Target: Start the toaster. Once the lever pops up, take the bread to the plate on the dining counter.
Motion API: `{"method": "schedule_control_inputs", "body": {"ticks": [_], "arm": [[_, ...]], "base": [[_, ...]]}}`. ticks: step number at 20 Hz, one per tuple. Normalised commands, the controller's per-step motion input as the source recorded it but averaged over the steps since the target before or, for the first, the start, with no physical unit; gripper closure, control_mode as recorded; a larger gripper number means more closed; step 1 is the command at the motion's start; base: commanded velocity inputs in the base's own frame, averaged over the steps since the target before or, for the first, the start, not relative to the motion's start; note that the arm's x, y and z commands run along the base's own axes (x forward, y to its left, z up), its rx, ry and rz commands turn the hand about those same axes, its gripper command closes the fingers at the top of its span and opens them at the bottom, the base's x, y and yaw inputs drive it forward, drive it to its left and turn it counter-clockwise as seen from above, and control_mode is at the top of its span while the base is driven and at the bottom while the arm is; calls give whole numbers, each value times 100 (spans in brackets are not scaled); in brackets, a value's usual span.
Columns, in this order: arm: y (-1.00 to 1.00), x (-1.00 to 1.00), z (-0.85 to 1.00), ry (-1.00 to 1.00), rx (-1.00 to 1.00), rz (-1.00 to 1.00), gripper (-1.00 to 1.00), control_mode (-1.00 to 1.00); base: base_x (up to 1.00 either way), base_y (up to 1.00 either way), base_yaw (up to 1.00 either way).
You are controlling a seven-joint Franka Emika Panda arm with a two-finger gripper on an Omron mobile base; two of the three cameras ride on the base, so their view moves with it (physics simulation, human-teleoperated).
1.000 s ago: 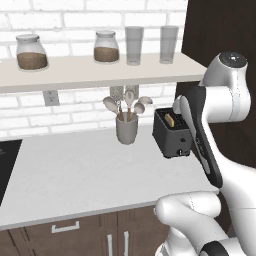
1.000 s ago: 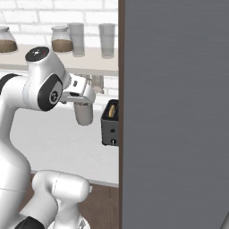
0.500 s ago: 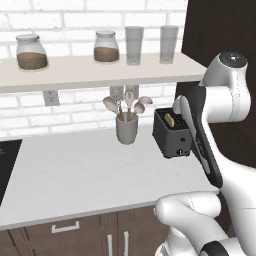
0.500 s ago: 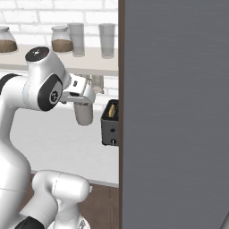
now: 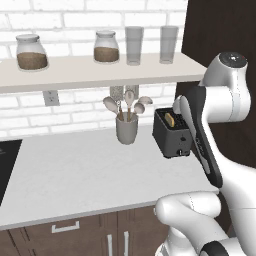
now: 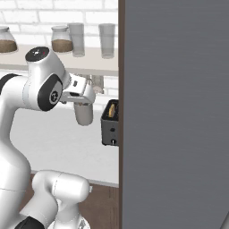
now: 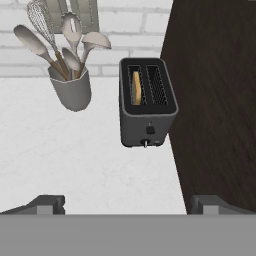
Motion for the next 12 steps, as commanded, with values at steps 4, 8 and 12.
{"method": "schedule_control_inputs", "body": {"ticks": [4,8,12], "arm": [[0,0,0,0,0,0,-100,-100],[0,0,0,0,0,0,-100,-100],[0,0,0,0,0,0,-100,-100]], "base": [[0,0,0],[0,0,0],[0,0,0]]}}
